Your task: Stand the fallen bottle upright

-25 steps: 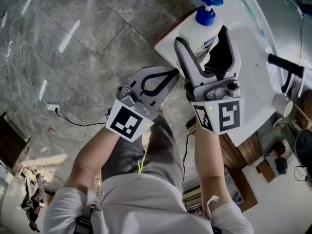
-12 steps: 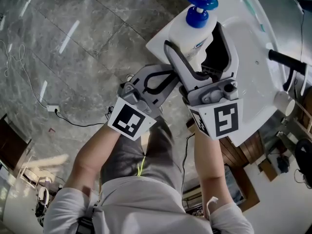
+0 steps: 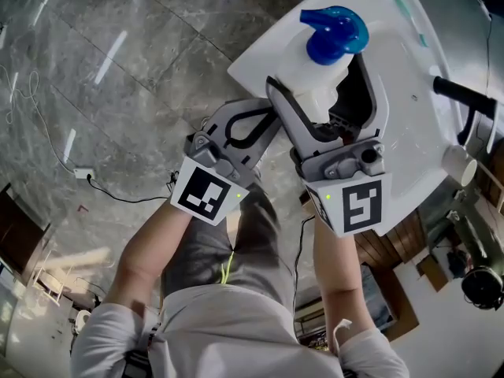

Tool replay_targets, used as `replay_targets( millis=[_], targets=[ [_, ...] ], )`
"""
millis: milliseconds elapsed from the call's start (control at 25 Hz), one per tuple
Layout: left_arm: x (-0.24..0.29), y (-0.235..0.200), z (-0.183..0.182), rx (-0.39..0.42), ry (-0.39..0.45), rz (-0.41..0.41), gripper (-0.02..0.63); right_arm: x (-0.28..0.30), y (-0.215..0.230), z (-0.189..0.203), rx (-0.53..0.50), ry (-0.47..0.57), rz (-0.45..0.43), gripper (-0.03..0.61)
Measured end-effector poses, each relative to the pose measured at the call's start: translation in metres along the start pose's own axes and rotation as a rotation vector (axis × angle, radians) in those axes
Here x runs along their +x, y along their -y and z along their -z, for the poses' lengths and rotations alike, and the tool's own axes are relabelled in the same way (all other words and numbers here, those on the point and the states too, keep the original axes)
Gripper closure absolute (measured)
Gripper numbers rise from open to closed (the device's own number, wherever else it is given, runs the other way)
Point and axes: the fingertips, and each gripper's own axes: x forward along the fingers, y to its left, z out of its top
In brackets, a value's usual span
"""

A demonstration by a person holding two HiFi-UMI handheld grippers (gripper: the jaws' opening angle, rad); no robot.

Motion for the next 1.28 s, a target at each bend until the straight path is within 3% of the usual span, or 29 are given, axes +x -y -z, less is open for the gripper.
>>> replay_targets(
  millis=[560,1280],
  targets=[
    [0.006,0.002,0.004,0.013,-0.015,-0.044,0.597,-0.011,0.001,-0.001,-0.073,-0.002,0.014,0.213],
    [0.011,0.009,0.007,0.031,-0.028,-0.078,0.597,-0.031,0.007,0.003,-0.054,-0.005,0.02,0.213]
  ],
)
